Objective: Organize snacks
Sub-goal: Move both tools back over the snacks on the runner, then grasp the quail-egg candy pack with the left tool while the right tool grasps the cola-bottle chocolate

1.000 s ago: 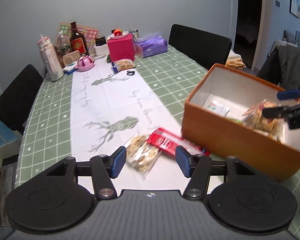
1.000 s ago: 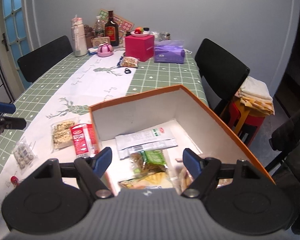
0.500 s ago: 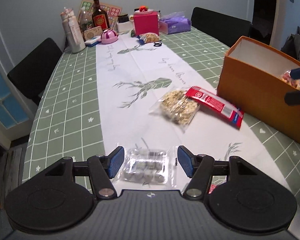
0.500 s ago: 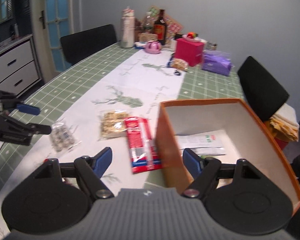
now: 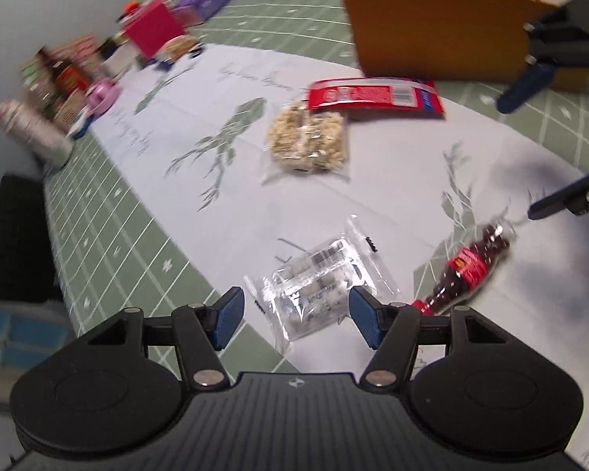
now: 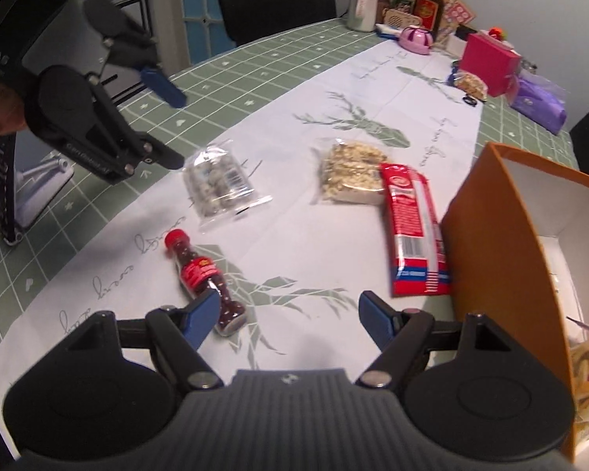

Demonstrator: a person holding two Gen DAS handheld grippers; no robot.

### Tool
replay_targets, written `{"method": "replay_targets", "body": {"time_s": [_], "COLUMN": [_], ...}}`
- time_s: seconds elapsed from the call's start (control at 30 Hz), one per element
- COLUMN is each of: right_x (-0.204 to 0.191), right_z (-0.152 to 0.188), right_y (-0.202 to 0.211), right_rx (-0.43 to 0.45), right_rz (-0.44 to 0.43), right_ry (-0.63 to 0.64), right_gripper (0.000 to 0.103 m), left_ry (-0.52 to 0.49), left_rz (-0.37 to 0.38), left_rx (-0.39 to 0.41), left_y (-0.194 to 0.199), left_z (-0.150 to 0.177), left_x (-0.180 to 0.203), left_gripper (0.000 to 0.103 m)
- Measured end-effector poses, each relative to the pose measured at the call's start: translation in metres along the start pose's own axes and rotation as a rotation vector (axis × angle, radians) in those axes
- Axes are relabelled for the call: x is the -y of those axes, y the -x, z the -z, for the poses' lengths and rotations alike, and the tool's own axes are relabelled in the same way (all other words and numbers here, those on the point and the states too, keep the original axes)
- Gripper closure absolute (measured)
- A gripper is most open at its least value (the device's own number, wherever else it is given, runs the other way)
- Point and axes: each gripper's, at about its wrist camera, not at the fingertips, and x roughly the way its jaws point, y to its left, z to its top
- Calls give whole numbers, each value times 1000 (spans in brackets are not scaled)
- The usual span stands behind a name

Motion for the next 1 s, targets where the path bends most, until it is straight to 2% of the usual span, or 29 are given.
{"method": "replay_targets", "body": {"time_s": [0.13,0.2,0.27,0.4,0.5,0.7,0.73,0.77,0.83,1.0], "right_x": [-7,-11,-14,-22,-26,-30,-30,-31,-32,-31], "right_z": [-3,-4,-4,-4,-6,-9,-9,-10,-9,-6], "right_y": [-6,-10,-15,-22,-25,-27,-27,-27,-26,-26], "right_rx": [-11,-23,-35,-55,-62,-63,-65,-66,-66,-73], "right_rz": [-28,-35,-42,-54,-65,-78,-78,-79,-81,-80], "right_ry": [7,13,22,36,44,35,35,34,32,27], "right_gripper": [27,27,27,27,27,27,27,27,27,27], "left_ry": [-190,-279,-312,-277,-255,-280,-294,-308,-299,-167], "left_rz": [42,51,65,105,165,210,213,213,199,280], "left_rx": [14,-10,-43,-45,-42,-63,-78,-94,-81,-96], "left_y": [-16,-27,-38,-52,-55,-62,-66,-71,-75,-83], "left_z": [2,4,5,2,-1,-8,-8,-8,-11,-22], "left_x": [5,8,6,-11,-19,-15,-12,-9,-8,-16], "left_gripper": [32,32,32,32,32,29,27,16,6,6]}}
